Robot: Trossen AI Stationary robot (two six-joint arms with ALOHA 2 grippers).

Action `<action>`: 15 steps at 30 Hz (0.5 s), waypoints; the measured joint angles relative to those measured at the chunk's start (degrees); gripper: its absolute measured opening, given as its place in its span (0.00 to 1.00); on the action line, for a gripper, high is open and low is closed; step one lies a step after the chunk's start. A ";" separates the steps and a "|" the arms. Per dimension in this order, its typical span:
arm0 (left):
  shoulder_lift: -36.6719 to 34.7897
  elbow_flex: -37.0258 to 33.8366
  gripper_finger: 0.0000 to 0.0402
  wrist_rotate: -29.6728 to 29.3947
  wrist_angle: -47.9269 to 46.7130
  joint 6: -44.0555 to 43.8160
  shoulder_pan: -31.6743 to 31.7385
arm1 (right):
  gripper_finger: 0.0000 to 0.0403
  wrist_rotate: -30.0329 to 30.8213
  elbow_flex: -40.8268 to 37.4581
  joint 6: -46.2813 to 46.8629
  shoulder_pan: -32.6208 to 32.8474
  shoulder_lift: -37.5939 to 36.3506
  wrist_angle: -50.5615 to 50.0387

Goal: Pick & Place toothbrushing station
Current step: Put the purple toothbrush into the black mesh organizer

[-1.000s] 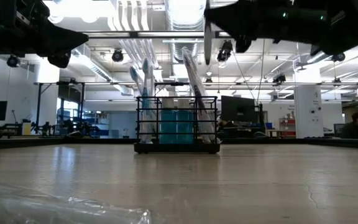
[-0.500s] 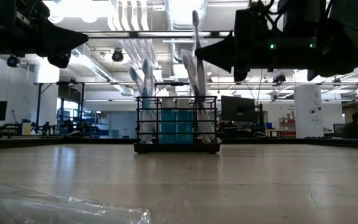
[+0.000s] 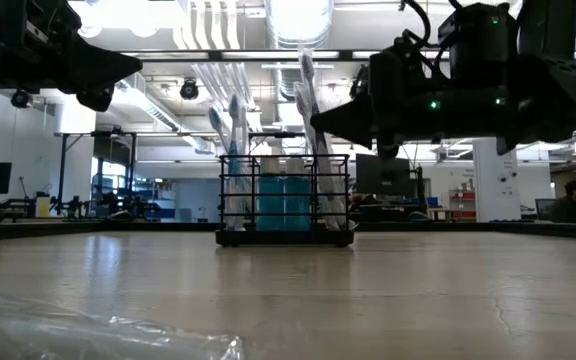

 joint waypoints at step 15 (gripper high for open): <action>0.00 0.00 0.02 0.00 -0.28 0.22 0.00 | 0.03 3.04 0.34 -2.08 1.80 5.01 0.94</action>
